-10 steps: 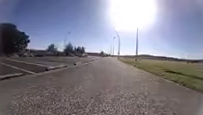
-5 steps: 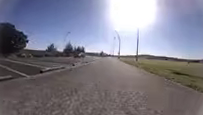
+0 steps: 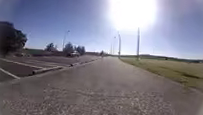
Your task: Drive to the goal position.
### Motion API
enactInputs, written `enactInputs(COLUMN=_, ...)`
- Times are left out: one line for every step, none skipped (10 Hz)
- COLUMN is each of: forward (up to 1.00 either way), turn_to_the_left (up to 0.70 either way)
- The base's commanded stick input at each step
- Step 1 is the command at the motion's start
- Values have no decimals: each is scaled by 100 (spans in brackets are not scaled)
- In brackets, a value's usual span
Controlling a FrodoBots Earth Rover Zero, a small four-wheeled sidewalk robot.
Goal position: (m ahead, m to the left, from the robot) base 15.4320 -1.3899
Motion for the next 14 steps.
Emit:
enactInputs(forward=100, turn_to_the_left=0)
enactInputs(forward=100, turn_to_the_left=0)
enactInputs(forward=100, turn_to_the_left=0)
enactInputs(forward=100, turn_to_the_left=0)
enactInputs(forward=100, turn_to_the_left=0)
enactInputs(forward=100, turn_to_the_left=0)
enactInputs(forward=100, turn_to_the_left=0)
enactInputs(forward=100, turn_to_the_left=0)
enactInputs(forward=100, turn_to_the_left=0)
enactInputs(forward=100, turn_to_the_left=0)
enactInputs(forward=100, turn_to_the_left=0)
enactInputs(forward=100, turn_to_the_left=0)
enactInputs(forward=100, turn_to_the_left=0)
enactInputs(forward=100, turn_to_the_left=0)
